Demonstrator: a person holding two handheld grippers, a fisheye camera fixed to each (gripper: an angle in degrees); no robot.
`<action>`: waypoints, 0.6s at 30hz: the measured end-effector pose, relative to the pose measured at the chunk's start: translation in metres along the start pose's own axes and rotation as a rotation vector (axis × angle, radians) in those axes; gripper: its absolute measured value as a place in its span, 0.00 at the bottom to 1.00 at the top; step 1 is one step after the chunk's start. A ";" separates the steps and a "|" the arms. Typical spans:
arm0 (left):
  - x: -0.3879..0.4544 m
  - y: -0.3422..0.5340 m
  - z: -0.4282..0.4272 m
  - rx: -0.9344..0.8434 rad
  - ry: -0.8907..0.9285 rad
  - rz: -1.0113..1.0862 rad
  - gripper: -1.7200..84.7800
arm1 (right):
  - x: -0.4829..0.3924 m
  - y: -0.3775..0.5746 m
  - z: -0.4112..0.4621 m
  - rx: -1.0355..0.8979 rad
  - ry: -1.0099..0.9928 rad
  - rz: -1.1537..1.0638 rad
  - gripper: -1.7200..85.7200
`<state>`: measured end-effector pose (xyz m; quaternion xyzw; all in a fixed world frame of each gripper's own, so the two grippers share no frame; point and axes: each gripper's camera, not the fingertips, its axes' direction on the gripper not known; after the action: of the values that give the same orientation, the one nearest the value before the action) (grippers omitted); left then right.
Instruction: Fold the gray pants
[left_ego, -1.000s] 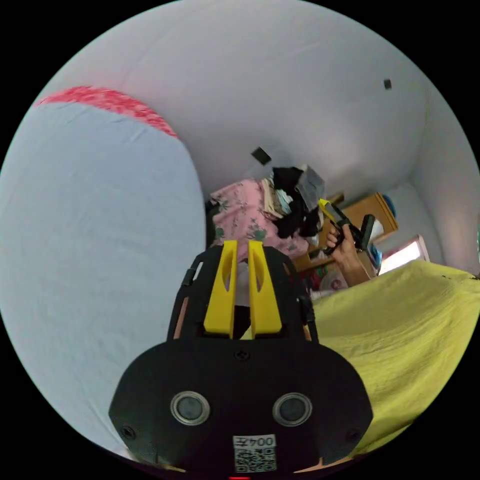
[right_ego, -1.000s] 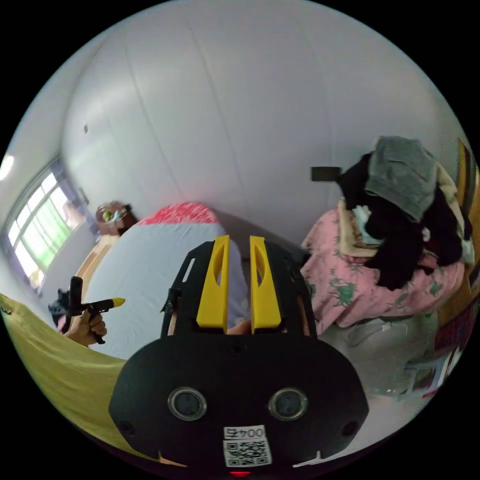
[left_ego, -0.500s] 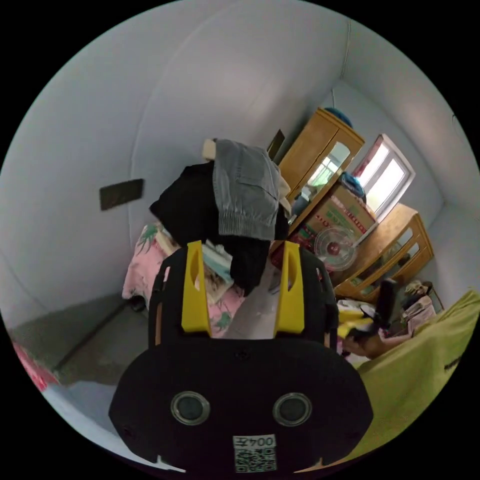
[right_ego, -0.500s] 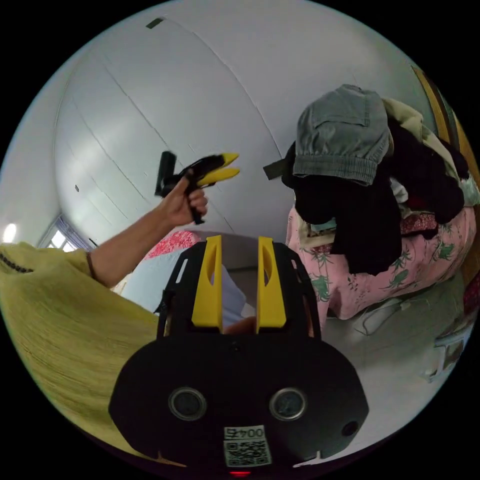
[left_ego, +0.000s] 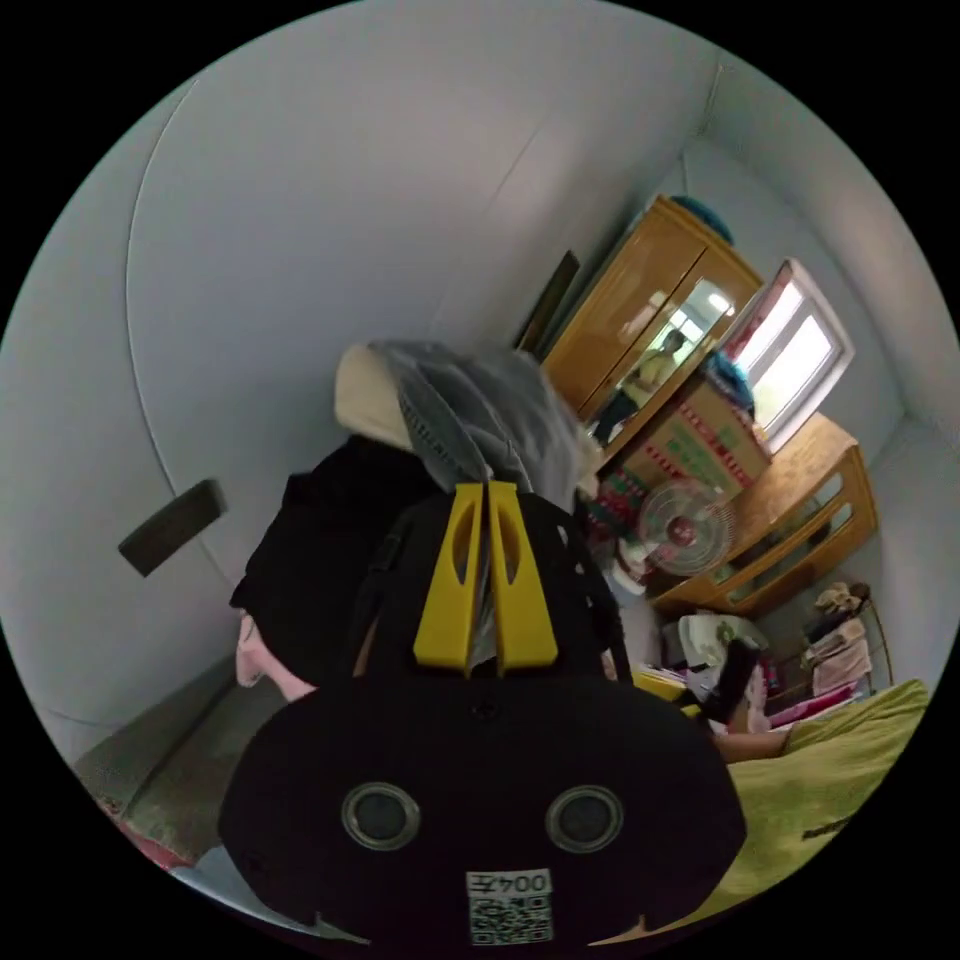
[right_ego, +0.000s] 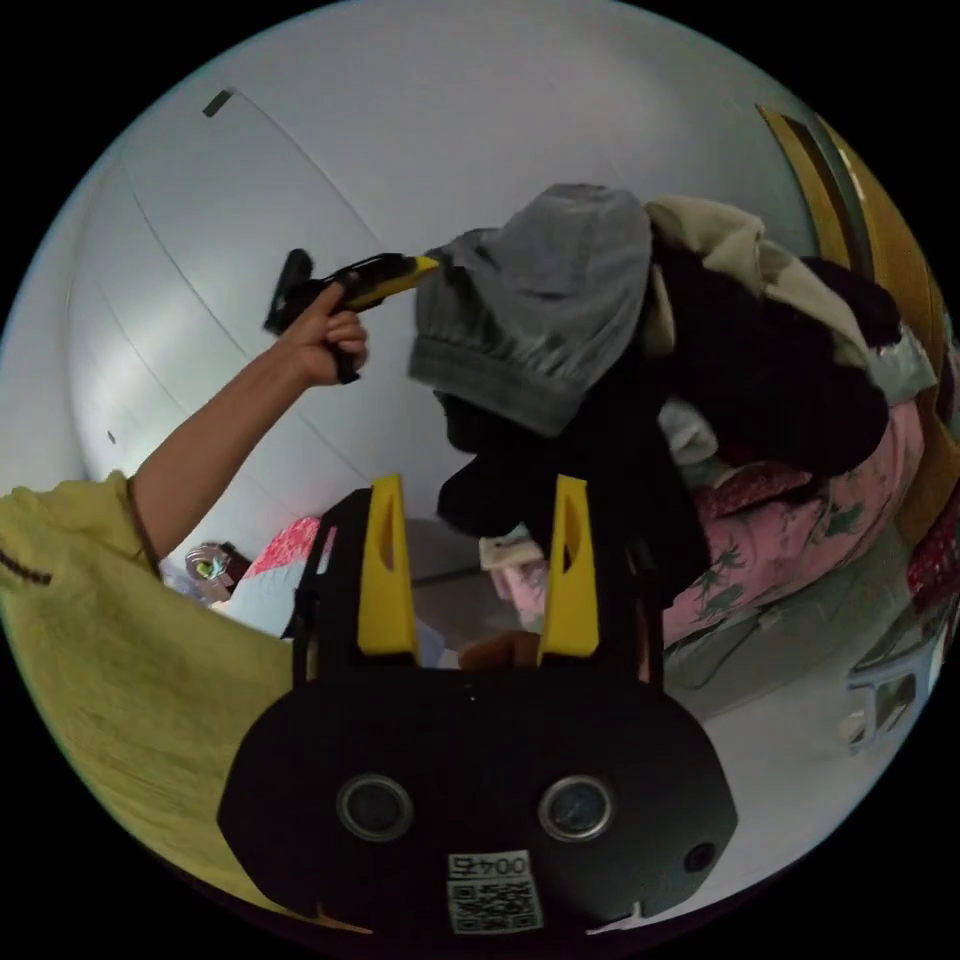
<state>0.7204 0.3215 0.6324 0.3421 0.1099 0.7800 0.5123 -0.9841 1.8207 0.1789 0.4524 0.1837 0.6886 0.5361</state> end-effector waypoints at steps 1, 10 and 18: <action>-0.002 -0.007 -0.018 0.051 0.066 0.001 0.03 | -0.003 -0.014 -0.006 0.010 0.019 -0.005 0.32; 0.030 -0.051 -0.113 0.163 0.393 0.151 0.03 | -0.104 -0.238 -0.033 0.026 0.083 -0.075 0.18; 0.082 -0.069 -0.294 0.463 0.429 0.336 0.03 | -0.363 -0.342 -0.155 0.525 0.044 -0.417 0.06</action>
<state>0.5608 0.4769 0.4125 0.2907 0.3311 0.8619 0.2510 -0.9097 1.6506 -0.3097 0.5129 0.4547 0.5029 0.5265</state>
